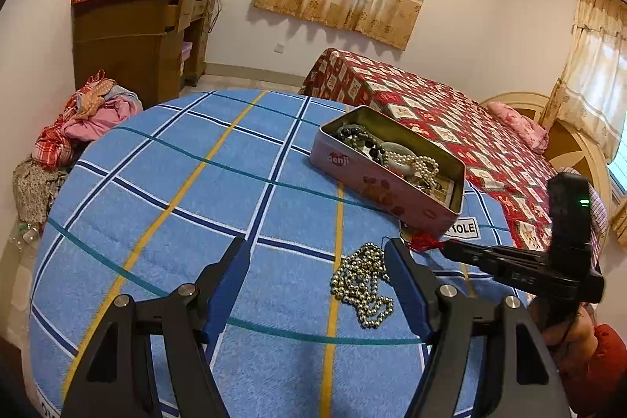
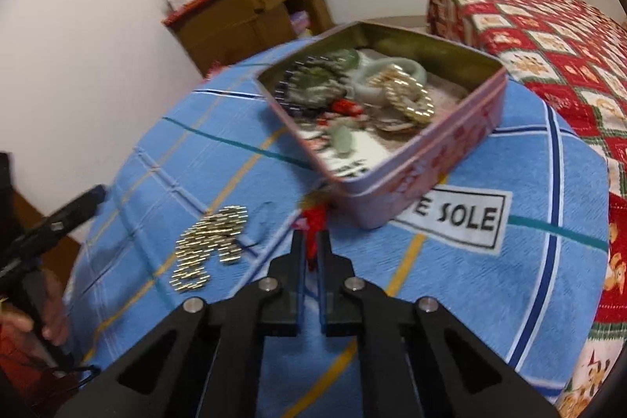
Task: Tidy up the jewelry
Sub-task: 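Grasp the red-tasseled ornament with the right gripper, then grasp the gold bead chain with the left gripper while the right gripper holds the red tassel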
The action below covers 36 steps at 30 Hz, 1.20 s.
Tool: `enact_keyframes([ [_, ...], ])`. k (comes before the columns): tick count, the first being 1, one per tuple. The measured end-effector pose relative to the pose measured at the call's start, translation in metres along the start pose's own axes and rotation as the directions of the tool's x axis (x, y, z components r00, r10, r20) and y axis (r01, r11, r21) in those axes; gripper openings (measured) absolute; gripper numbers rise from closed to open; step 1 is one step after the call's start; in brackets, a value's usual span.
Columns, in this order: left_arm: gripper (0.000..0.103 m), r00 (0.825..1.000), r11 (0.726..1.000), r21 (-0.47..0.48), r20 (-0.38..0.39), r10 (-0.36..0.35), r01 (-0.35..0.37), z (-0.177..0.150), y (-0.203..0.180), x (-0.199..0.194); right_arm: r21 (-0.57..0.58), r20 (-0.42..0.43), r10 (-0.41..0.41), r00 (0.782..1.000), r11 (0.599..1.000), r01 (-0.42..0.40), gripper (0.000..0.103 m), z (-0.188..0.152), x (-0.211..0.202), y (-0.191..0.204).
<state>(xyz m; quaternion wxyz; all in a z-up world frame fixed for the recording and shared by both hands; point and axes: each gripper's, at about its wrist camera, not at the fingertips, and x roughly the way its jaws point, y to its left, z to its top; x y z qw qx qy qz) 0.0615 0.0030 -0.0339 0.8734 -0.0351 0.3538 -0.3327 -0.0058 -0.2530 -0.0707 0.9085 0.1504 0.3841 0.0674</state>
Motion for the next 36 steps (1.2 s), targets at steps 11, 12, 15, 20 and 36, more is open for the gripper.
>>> enact_keyframes([
  [11, 0.071, 0.997, 0.998, 0.030, -0.051, -0.049, 0.051, -0.007, -0.014, 0.015, -0.022, 0.072, -0.009, 0.997, 1.000, 0.011, 0.008, -0.012, -0.046, 0.013],
  [12, 0.071, 0.997, 0.998, 0.038, -0.057, -0.047, 0.049, -0.007, -0.017, 0.017, -0.032, 0.076, -0.025, 0.997, 0.999, 0.028, 0.011, -0.010, -0.045, 0.013],
  [15, 0.071, 0.997, 0.998, 0.036, -0.055, -0.045, 0.048, -0.008, -0.018, 0.018, -0.025, 0.050, -0.058, 0.997, 0.998, 0.059, 0.025, 0.000, -0.030, 0.006],
  [20, 0.071, 0.998, 0.998, 0.057, -0.050, -0.024, 0.027, -0.005, -0.019, 0.017, -0.010, -0.016, -0.063, 0.998, 0.998, 0.063, 0.045, 0.006, 0.000, -0.005],
  [36, 0.071, 0.996, 0.998, 0.036, -0.076, -0.046, 0.049, -0.005, -0.012, 0.031, 0.016, -0.008, 0.030, 1.000, 0.999, -0.030, 0.009, 0.002, -0.007, -0.012],
])
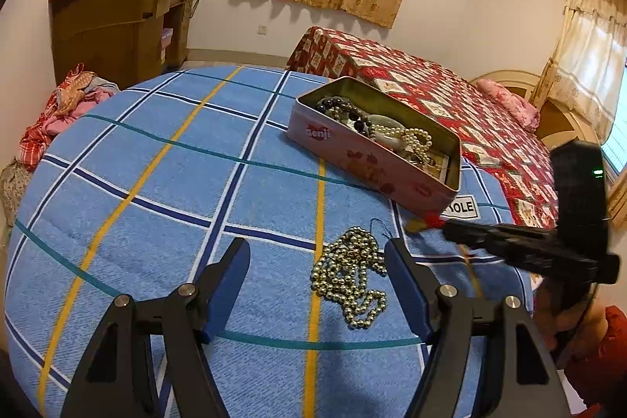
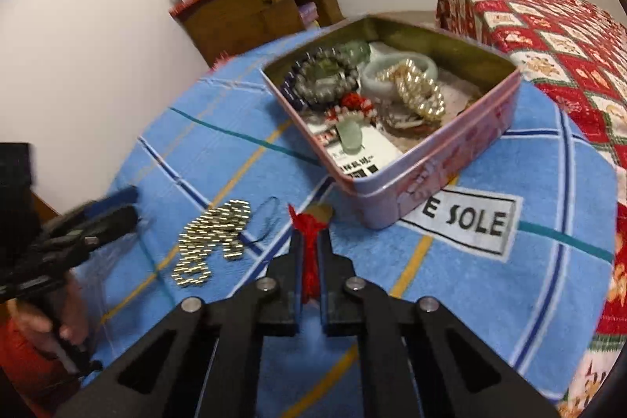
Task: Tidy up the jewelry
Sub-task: 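Grasp the gold bead chain with the left gripper while the right gripper holds the red tassel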
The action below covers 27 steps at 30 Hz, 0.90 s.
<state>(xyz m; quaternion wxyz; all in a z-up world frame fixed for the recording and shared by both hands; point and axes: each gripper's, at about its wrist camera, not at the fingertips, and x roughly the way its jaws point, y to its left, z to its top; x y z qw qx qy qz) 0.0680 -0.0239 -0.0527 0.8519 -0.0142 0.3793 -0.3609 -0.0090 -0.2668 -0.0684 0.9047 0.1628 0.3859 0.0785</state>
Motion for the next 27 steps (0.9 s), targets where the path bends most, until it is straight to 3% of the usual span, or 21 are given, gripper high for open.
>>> enact_keyframes([
  [8, 0.071, 0.998, 0.998, 0.040, -0.046, -0.042, 0.043, -0.001, -0.013, 0.010, 0.079, 0.103, 0.025, 0.994, 0.996, -0.033, 0.009, -0.011, -0.057, -0.004],
  [13, 0.071, 0.996, 0.997, 0.050, -0.076, -0.050, 0.054, 0.007, -0.021, 0.025, 0.090, 0.117, 0.020, 0.993, 0.995, -0.031, 0.009, -0.014, -0.060, -0.002],
  [17, 0.070, 0.992, 0.994, 0.105, -0.127, -0.004, 0.018, 0.009, -0.031, 0.043, 0.103, 0.114, 0.026, 0.993, 0.994, -0.037, 0.009, -0.015, -0.057, -0.005],
  [20, 0.050, 0.980, 0.986, 0.164, -0.195, 0.027, 0.005, 0.005, -0.041, 0.057, 0.103, 0.114, 0.025, 0.993, 0.994, -0.037, 0.009, -0.015, -0.057, -0.005],
  [22, 0.049, 0.978, 0.979, 0.204, -0.204, 0.050, -0.007, 0.002, -0.046, 0.060, 0.101, 0.117, 0.023, 0.993, 0.994, -0.035, 0.009, -0.016, -0.058, -0.005],
  [25, 0.040, 0.977, 0.973, 0.229, -0.207, 0.053, -0.004, 0.002, -0.049, 0.059, 0.106, 0.117, 0.025, 0.993, 0.994, -0.037, 0.009, -0.017, -0.056, -0.008],
  [27, 0.013, 0.977, 0.977, 0.212, -0.213, 0.020, 0.026, 0.002, -0.047, 0.058, 0.114, 0.115, 0.024, 0.993, 0.993, -0.037, 0.009, -0.017, -0.055, -0.011],
])
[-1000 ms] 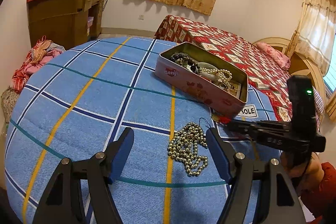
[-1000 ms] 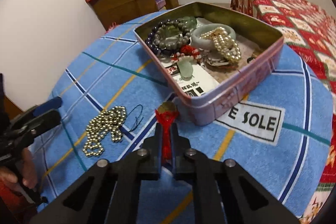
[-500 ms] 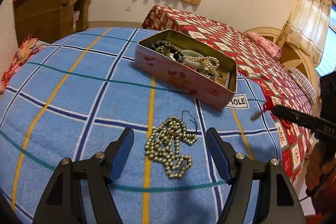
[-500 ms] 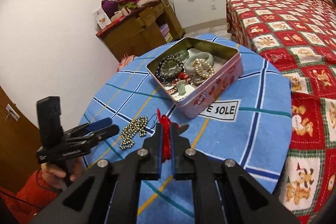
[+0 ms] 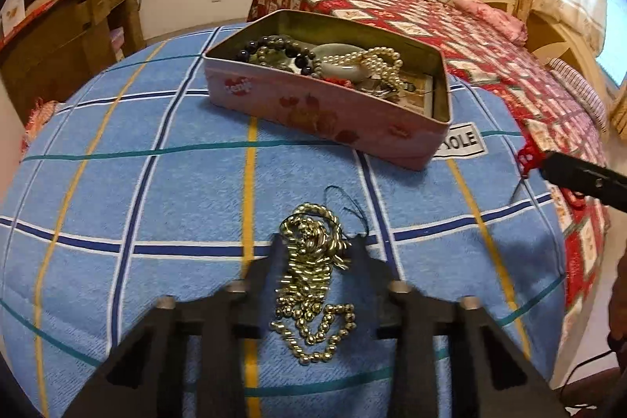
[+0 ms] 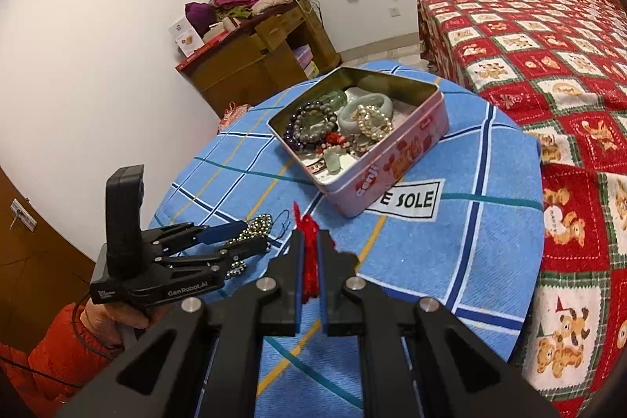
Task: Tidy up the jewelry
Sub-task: 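Grasp the gold bead chain with the left gripper while the right gripper holds the red tassel, then carry the gold bead chain into the tin and open the left gripper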
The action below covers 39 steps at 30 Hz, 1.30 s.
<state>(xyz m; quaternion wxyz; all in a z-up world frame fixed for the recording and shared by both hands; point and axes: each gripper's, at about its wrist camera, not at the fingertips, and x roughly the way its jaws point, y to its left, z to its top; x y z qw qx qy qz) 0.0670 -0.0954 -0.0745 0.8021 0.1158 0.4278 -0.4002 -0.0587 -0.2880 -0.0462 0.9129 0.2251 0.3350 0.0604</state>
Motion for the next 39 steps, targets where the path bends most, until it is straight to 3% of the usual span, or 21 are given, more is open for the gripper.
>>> enact_keyframes([
  [4, 0.010, 0.999, 0.999, -0.034, 0.024, -0.034, 0.035, 0.000, 0.005, -0.005, 0.013, 0.005, 0.003, 1.000, 1.000, -0.003, 0.009, 0.002, 0.000, -0.006],
  [9, 0.010, 0.982, 0.991, -0.062, 0.160, -0.104, 0.116, 0.006, 0.008, -0.037, 0.016, 0.025, 0.012, 1.000, 1.000, -0.012, 0.009, 0.008, -0.005, -0.009],
  [18, 0.010, 0.957, 0.987, -0.050, 0.256, -0.135, 0.152, 0.027, 0.008, -0.062, 0.020, 0.066, 0.018, 0.998, 1.000, -0.020, 0.009, 0.021, -0.010, -0.018],
  [25, 0.010, 0.921, 0.972, -0.081, 0.345, -0.181, 0.222, 0.045, 0.018, -0.080, 0.032, 0.080, 0.029, 0.996, 0.999, -0.032, 0.009, 0.025, -0.010, -0.028],
  [34, 0.010, 0.901, 0.981, -0.029, 0.401, -0.164, 0.192, 0.070, 0.014, -0.093, 0.046, 0.110, 0.047, 0.993, 0.998, -0.052, 0.009, 0.035, -0.013, -0.040],
  [39, 0.010, 0.885, 0.976, -0.014, 0.426, -0.190, 0.217, 0.086, 0.014, -0.091, 0.049, 0.122, 0.050, 0.991, 0.997, -0.056, 0.009, 0.038, -0.014, -0.045],
])
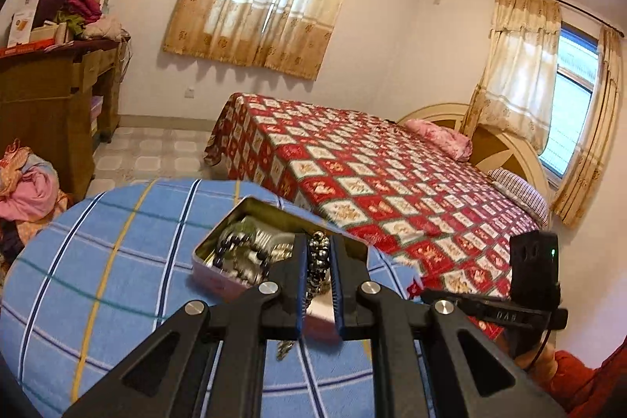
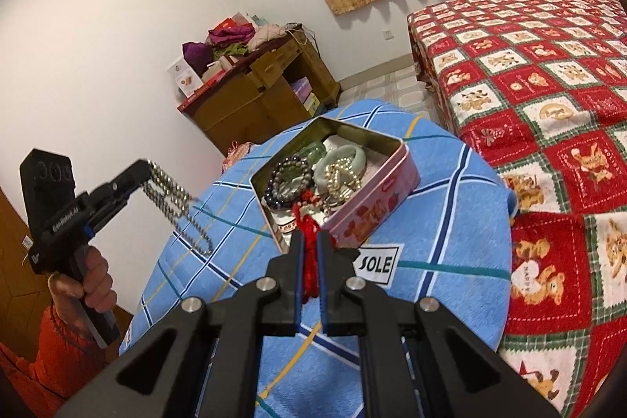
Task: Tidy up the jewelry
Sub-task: 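Carry the gold bead chain into the tin and open the left gripper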
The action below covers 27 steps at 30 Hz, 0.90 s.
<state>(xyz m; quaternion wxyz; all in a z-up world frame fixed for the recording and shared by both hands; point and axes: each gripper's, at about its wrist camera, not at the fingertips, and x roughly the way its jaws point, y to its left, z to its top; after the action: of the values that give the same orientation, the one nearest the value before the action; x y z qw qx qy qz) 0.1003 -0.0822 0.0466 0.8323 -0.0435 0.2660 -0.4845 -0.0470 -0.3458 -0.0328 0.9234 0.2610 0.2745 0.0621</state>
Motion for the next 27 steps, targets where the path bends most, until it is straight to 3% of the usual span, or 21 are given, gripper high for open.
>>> enact_keyframes([
  [9, 0.010, 1.000, 0.997, 0.074, 0.015, -0.003, 0.002, 0.026, -0.007, 0.036, 0.020, 0.007, 0.006, 1.000, 1.000, -0.006, 0.009, 0.002, 0.001, -0.009],
  [15, 0.010, 0.999, 0.993, 0.108, 0.002, 0.041, -0.041, 0.035, 0.000, 0.073, 0.030, 0.011, 0.000, 1.000, 1.000, 0.000, 0.009, 0.002, 0.000, -0.013],
  [25, 0.010, 0.989, 0.988, 0.110, -0.088, 0.118, -0.108, 0.024, 0.018, 0.126, 0.040, 0.006, -0.021, 1.000, 0.999, 0.021, 0.009, 0.004, 0.000, -0.020],
  [27, 0.013, 0.979, 0.988, 0.074, -0.147, 0.143, -0.133, 0.022, 0.026, 0.135, 0.042, 0.005, -0.024, 1.000, 0.999, 0.024, 0.009, 0.004, 0.001, -0.021],
])
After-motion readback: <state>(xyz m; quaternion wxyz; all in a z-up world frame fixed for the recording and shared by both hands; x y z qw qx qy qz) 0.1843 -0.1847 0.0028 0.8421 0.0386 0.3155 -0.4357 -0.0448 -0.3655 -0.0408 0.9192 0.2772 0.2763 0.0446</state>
